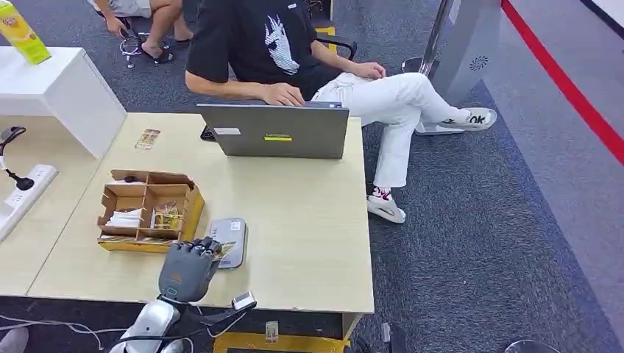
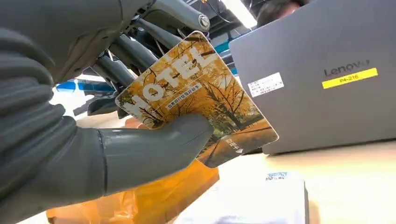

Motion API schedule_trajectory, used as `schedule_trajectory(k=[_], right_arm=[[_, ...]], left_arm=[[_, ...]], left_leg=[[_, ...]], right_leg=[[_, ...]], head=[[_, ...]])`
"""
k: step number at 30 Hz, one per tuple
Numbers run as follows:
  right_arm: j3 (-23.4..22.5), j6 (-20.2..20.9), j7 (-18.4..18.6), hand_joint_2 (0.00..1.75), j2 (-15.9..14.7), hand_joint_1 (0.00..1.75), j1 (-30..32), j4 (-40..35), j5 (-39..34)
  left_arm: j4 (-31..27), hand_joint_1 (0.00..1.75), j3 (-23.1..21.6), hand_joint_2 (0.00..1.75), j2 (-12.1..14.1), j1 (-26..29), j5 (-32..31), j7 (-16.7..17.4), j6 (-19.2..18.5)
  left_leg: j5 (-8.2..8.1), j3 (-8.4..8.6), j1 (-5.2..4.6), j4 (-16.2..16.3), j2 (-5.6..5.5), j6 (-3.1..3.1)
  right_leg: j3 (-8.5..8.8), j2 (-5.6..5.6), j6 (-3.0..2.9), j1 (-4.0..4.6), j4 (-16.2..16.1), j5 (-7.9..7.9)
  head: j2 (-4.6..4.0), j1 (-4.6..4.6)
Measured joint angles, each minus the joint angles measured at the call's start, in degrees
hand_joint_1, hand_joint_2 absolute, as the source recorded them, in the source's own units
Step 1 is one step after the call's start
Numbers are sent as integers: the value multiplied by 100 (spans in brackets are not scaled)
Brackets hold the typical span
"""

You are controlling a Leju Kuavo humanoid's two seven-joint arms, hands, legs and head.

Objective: Pass the card to the sensor for recognition and then transmit it.

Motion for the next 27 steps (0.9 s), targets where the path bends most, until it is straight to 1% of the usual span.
schedule_trajectory(k=[7,12,19,27], right_arm=[[-11,0,2,175,0,0,0,0,52],[-13,0,17,175,0,0,0,0,70],[-13,0,20,175,0,0,-1,0,94],[-13,4,33,175,0,0,-1,0,125]], left_arm=[[131,175,54,175,-85,-3,-92,-31,0],[302,175,177,175,-127,-55,-142,-11,-13],[440,175,232,175,-146,-103,-142,-9,-22],[723,175,319,175,-197,-219,-118,2,-20]], left_leg=[[0,0,0,-1,0,0],[0,0,0,-1,0,0],[0,0,0,0,0,0],[0,0,0,-1,0,0]], right_leg=[[-1,0,0,0,0,0],[-2,0,0,0,0,-1],[-1,0,0,0,0,0],[-1,0,0,0,0,-1]], head=[[0,0],[0,0],[0,0],[0,0]])
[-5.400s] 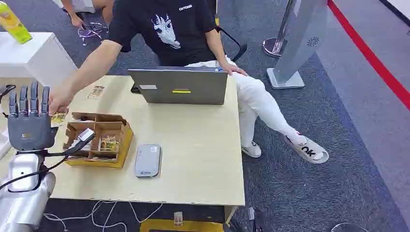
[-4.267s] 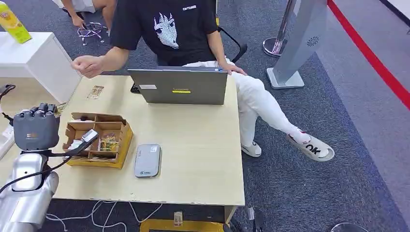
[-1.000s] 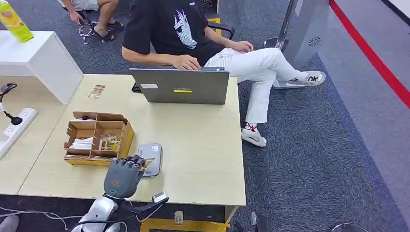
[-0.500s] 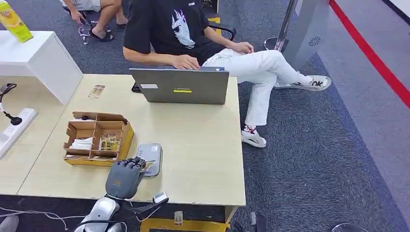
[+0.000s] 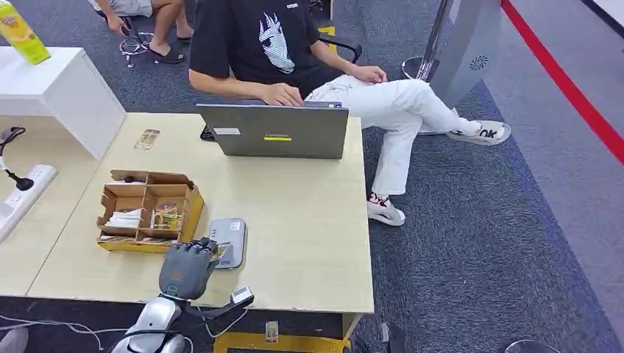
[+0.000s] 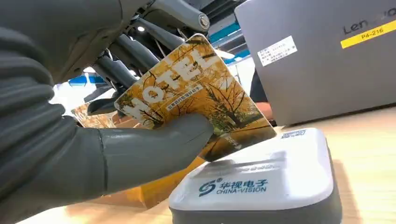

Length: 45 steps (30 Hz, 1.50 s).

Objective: Pass the card to the sensor for recognition and then transmit it.

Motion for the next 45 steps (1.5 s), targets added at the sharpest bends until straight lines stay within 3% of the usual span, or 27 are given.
schedule_trajectory(k=[13,17,24,32,45], right_arm=[[-24,0,0,175,0,0,0,0,72],[-39,2,0,175,0,0,1,0,140],[-129,2,0,175,0,0,4,0,229],[-192,24,-22,175,0,0,13,0,284],[-273,61,-17,175,0,0,10,0,343]], left_arm=[[118,175,87,175,-61,-62,33,-105,68],[-101,175,138,175,-26,-82,116,-92,66],[-1021,175,219,175,252,-402,315,-85,-190],[-2268,175,610,175,962,-985,1058,-227,-730],[-2376,175,728,175,1202,-930,844,-155,-704]], left_leg=[[0,1,0,0,0,0],[1,1,0,1,0,0],[4,-1,2,1,-3,0],[7,1,2,-1,-2,-4],[6,-1,2,-1,-4,-3]], right_leg=[[0,0,0,0,0,0],[-2,0,0,0,0,0],[-1,-2,-1,1,2,2],[-1,0,-7,2,6,5],[0,-2,-6,2,5,4]], head=[[0,-2],[0,0],[0,0],[0,-2],[0,-2]])
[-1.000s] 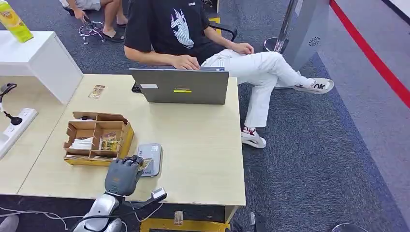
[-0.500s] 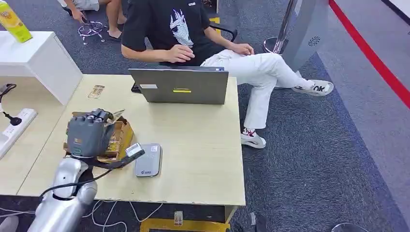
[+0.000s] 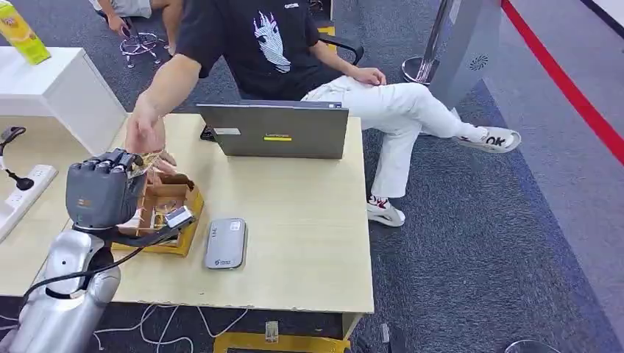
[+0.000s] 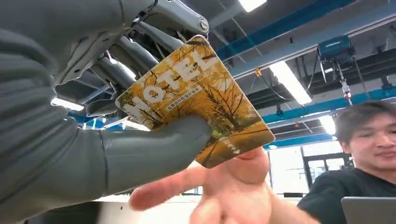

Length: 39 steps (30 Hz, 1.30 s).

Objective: Pass the card to the sensor for recognition and then transmit it.

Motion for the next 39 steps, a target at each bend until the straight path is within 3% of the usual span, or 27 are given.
schedule_trajectory(k=[32,33,34,39], right_arm=[[-2,-2,0,175,0,0,0,0,22],[-2,-2,2,175,0,0,0,0,30],[-2,-2,2,175,0,0,0,0,32],[-7,-7,4,175,0,0,-4,0,65]], left_arm=[[0,175,114,175,7,-31,-39,42,15],[0,30,116,175,7,-35,-39,42,15],[0,0,120,175,7,-38,-44,41,17],[-4,0,120,175,-17,-25,-118,37,164]], left_leg=[[-13,-2,-1,1,8,0],[-14,-2,-1,1,9,0],[-16,-2,-1,2,10,3],[-24,-2,-2,2,4,4]], right_leg=[[-4,10,-1,-1,-2,-10],[-5,13,-1,-1,-2,-10],[-5,14,-1,-1,-2,-10],[-1,6,3,-1,-6,-22]], head=[[0,0],[0,0],[0,0],[0,0]])
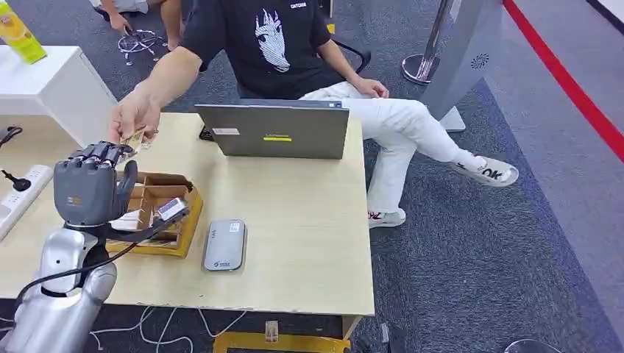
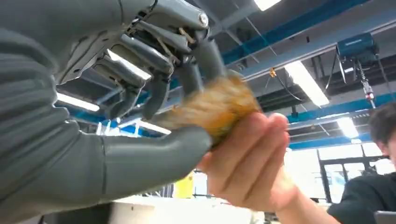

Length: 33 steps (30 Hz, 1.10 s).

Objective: Pass the card to the sensor for recognition and then transmit it.

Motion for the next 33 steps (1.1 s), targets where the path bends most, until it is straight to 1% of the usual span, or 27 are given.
schedule_trajectory(k=[4,8,33], right_arm=[[-20,-9,0,175,2,0,0,0,2],[-33,-15,0,175,2,0,1,0,7],[-103,0,-4,175,2,0,1,0,9]], left_arm=[[0,0,-2,175,-57,51,-77,2,131],[0,0,-2,175,-98,85,-90,9,162],[-2,0,-2,175,-129,109,-46,-4,157]], left_leg=[[1,2,1,-1,2,-1],[9,3,1,-1,1,0],[10,3,1,0,1,-1]], right_leg=[[0,1,0,1,1,0],[1,0,-1,1,2,3],[2,0,-2,1,3,6]], head=[[0,0],[0,0],[0,0]])
